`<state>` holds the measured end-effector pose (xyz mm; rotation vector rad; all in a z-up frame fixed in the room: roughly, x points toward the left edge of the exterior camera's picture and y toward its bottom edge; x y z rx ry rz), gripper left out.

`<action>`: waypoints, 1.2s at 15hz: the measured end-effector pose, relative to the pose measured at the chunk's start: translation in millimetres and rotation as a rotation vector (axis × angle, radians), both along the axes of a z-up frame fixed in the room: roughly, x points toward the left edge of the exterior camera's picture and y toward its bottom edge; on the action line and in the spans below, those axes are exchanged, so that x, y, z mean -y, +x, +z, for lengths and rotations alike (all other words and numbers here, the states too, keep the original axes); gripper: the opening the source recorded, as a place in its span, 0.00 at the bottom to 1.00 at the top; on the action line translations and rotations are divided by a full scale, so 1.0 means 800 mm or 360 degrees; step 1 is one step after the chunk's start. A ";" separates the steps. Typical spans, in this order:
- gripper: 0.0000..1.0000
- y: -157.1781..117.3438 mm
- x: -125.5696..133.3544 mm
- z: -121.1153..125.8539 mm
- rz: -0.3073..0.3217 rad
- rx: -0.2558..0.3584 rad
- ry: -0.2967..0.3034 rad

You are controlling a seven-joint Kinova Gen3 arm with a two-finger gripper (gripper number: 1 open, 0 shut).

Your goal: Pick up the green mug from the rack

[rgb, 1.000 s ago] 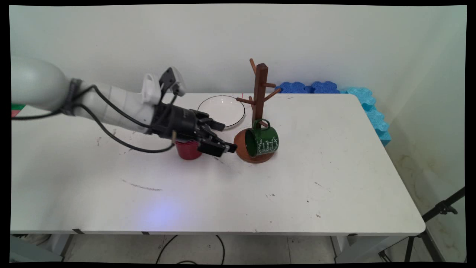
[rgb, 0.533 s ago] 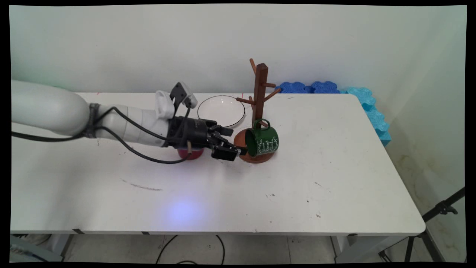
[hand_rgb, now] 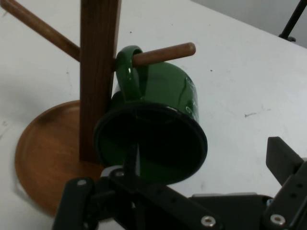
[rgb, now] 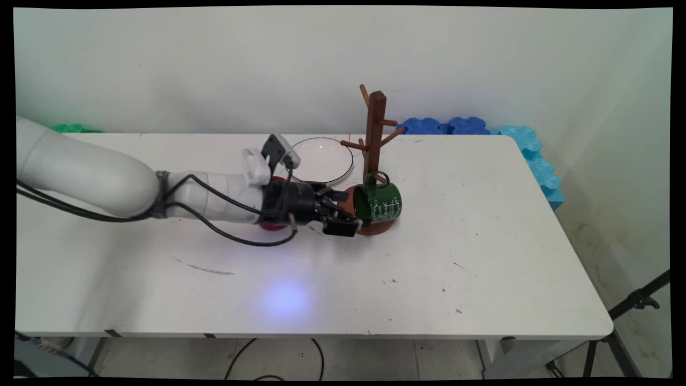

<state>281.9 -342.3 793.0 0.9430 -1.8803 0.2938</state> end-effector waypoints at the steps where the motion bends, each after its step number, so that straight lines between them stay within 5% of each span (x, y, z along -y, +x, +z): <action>1: 1.00 -0.003 0.002 -0.004 0.0003 -0.0009 -0.0005; 15: 1.00 -0.035 0.020 -0.044 0.0003 -0.0077 -0.0043; 16: 0.00 -0.036 0.021 -0.046 -0.0003 -0.0075 -0.0048; 18: 0.00 -0.038 0.023 -0.049 -0.0015 -0.0068 -0.0060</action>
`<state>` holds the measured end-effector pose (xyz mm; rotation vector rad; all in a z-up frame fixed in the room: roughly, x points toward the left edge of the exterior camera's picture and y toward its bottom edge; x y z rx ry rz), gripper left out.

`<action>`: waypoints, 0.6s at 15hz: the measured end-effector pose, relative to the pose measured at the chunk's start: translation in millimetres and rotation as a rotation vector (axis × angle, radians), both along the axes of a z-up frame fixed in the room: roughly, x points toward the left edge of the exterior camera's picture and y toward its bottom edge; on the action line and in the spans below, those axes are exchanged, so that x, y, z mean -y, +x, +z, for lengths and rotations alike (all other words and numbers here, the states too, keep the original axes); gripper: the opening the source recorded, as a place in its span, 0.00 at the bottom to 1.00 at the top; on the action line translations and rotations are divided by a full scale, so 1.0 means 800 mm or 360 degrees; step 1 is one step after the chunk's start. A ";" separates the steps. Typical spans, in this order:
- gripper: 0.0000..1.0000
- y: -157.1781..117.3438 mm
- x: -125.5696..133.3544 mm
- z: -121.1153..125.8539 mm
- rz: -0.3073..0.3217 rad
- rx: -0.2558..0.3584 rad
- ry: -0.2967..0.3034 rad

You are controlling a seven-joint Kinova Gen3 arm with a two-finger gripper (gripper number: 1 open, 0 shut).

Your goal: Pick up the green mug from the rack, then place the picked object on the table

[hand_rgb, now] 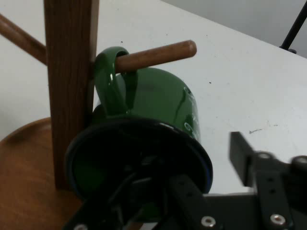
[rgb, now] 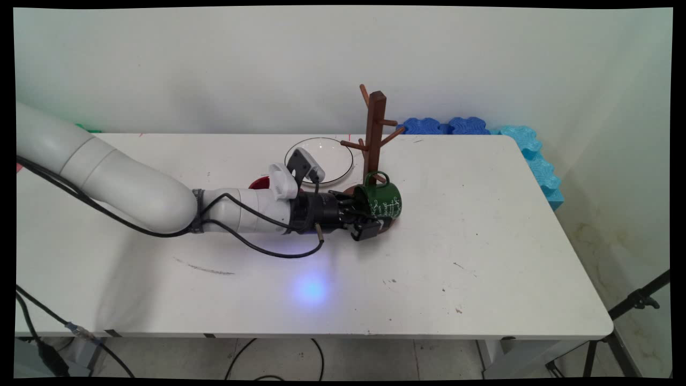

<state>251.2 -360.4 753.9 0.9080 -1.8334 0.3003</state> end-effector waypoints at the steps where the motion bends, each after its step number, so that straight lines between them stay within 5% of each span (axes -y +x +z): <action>1: 0.00 -0.001 0.001 -0.001 -0.0007 0.0002 -0.0007; 9: 0.00 -0.004 0.010 -0.001 -0.0014 0.0004 -0.0051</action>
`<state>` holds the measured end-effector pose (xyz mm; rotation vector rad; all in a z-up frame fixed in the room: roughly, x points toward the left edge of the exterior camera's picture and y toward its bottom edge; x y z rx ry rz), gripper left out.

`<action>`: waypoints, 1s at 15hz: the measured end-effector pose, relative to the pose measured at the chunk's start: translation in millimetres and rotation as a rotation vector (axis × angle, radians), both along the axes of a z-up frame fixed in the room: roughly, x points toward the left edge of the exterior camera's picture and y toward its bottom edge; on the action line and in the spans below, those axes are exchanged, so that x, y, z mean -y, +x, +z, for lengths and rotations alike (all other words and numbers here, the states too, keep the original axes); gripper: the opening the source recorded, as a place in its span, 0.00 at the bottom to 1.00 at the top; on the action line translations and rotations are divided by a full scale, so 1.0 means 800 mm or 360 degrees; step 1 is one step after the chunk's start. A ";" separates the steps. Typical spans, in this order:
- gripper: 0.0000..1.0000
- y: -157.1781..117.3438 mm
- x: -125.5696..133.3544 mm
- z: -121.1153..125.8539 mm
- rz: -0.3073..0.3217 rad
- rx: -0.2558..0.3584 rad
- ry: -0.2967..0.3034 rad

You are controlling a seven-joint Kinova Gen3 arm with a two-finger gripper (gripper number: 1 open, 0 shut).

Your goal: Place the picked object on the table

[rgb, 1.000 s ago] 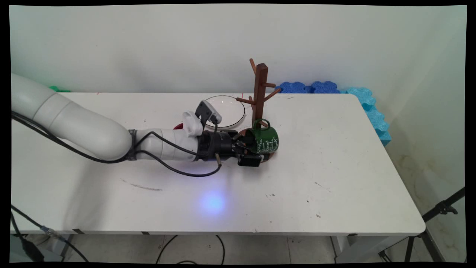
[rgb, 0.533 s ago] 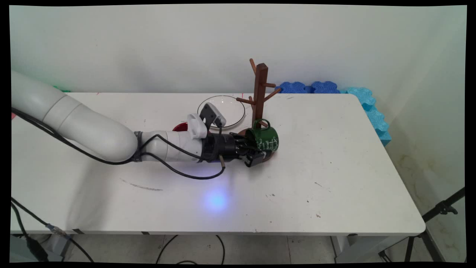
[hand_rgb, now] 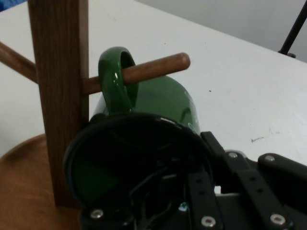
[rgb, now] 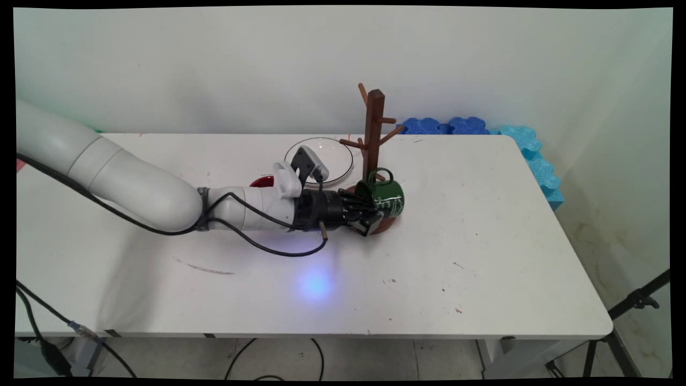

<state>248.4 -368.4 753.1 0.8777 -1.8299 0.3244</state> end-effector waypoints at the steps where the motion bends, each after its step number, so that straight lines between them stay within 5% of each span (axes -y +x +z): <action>1: 0.00 0.000 0.001 0.001 -0.0001 -0.0002 -0.0003; 15: 0.00 -0.011 -0.044 0.051 -0.0076 -0.0073 0.0035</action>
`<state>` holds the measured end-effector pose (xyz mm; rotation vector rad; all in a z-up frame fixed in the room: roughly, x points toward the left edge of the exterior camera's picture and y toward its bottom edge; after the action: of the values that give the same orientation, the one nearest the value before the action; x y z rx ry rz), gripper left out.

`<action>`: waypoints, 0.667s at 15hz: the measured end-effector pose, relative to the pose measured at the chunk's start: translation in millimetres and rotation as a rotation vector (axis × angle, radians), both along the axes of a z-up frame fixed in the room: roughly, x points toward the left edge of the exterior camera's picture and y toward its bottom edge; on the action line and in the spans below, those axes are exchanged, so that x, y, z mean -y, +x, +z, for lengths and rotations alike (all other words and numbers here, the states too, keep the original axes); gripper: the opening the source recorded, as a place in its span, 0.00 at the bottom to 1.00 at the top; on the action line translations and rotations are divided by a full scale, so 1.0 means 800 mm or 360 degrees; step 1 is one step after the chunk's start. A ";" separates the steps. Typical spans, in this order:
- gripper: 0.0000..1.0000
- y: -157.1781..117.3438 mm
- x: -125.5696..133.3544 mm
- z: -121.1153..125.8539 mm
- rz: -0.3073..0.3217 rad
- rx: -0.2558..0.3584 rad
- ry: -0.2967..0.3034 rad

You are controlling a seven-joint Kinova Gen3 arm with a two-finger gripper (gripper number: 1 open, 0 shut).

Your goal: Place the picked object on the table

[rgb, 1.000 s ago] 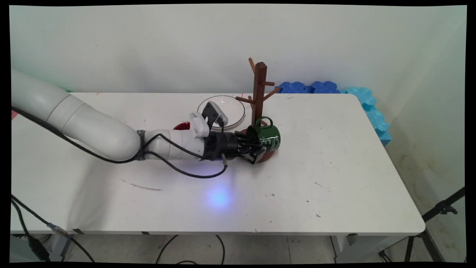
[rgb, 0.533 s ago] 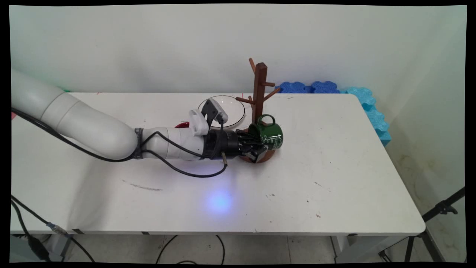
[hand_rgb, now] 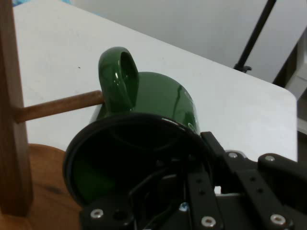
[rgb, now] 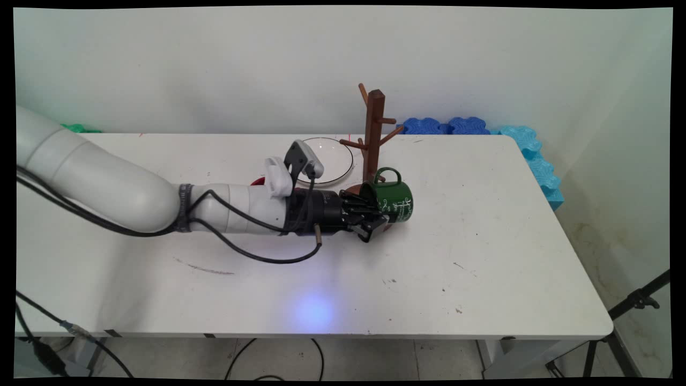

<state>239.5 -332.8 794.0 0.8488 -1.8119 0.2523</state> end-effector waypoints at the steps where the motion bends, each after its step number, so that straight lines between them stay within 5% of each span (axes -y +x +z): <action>1: 0.00 0.000 -0.006 0.006 -0.0007 -0.0004 0.0006; 6: 0.00 0.006 -0.035 0.040 -0.0075 0.0054 0.0039; 10: 0.00 0.022 -0.056 0.069 -0.0176 0.0208 0.0060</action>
<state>256.8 -288.3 849.1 0.7703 -1.9844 0.2072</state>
